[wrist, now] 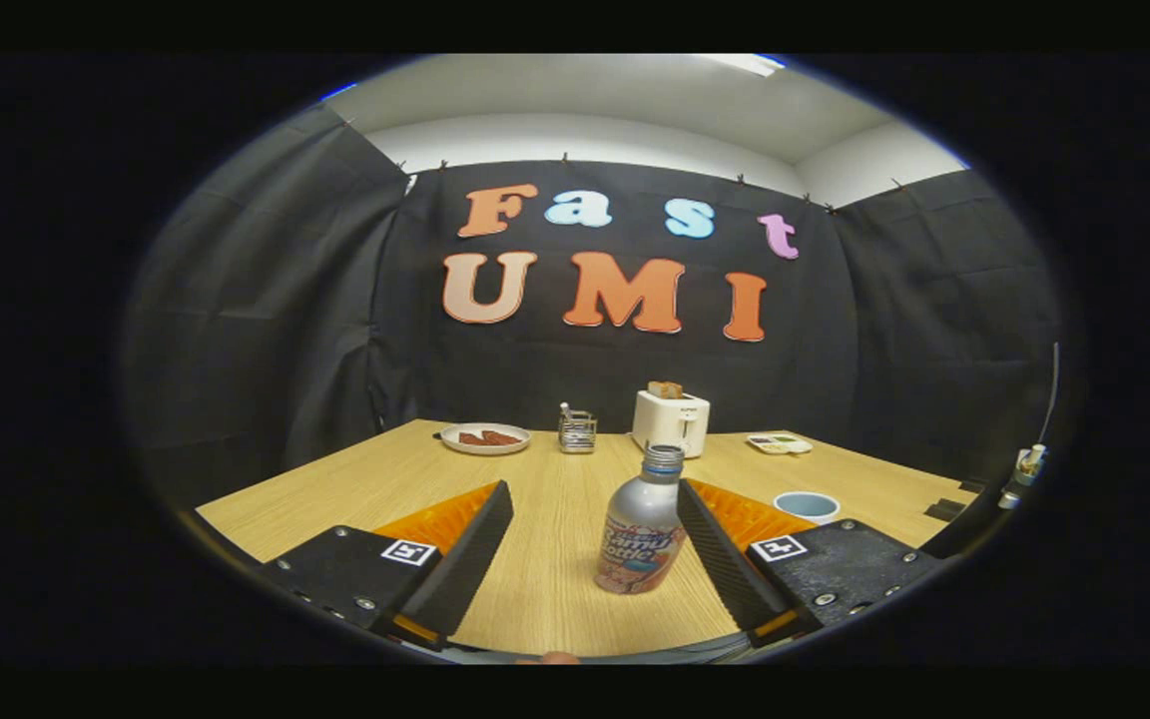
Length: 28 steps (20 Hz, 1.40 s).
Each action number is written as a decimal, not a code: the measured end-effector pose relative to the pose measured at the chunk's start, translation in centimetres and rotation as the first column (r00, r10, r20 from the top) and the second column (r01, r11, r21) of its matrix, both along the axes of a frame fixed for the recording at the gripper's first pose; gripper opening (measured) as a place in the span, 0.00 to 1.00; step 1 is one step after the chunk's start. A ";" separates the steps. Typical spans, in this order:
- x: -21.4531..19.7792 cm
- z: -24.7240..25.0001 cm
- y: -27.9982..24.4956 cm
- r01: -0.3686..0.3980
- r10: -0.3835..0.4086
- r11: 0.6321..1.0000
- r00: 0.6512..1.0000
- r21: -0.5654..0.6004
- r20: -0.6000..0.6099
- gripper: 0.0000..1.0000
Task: Take the bottle from table, then pour the juice into the cup, finally place the bottle on the coaster
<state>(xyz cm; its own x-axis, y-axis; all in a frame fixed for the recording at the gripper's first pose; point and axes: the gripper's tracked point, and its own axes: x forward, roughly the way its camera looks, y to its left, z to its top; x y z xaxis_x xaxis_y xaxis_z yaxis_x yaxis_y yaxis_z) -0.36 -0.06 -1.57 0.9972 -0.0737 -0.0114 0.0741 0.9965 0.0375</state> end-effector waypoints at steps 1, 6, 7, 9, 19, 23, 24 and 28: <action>-0.1 -0.7 -0.3 0.013 -0.013 1.000 1.000 -0.004 -0.015 0.98; -0.2 -2.7 -0.9 0.032 -0.031 0.999 0.998 0.017 -0.063 0.98; -0.2 -3.3 -1.1 0.036 -0.034 0.999 0.996 0.024 -0.078 0.99; -0.1 -4.6 -1.7 0.050 -0.047 0.998 0.993 0.028 -0.113 0.98; 2.9 -8.5 -2.6 0.044 -0.042 0.999 0.974 0.004 -0.223 0.99; 4.2 -9.2 -2.0 0.029 -0.022 0.999 0.967 0.027 -0.253 0.98; 4.5 -9.4 -2.1 0.031 -0.021 0.999 0.966 0.034 -0.258 0.99; 5.7 -10.3 -2.1 0.029 -0.012 0.998 0.959 0.056 -0.282 0.99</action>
<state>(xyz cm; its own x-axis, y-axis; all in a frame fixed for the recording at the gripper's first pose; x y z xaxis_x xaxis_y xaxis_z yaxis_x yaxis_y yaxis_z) 5.32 -2.16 -11.89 0.9513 -0.0849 -0.2963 0.1104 0.9914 0.0705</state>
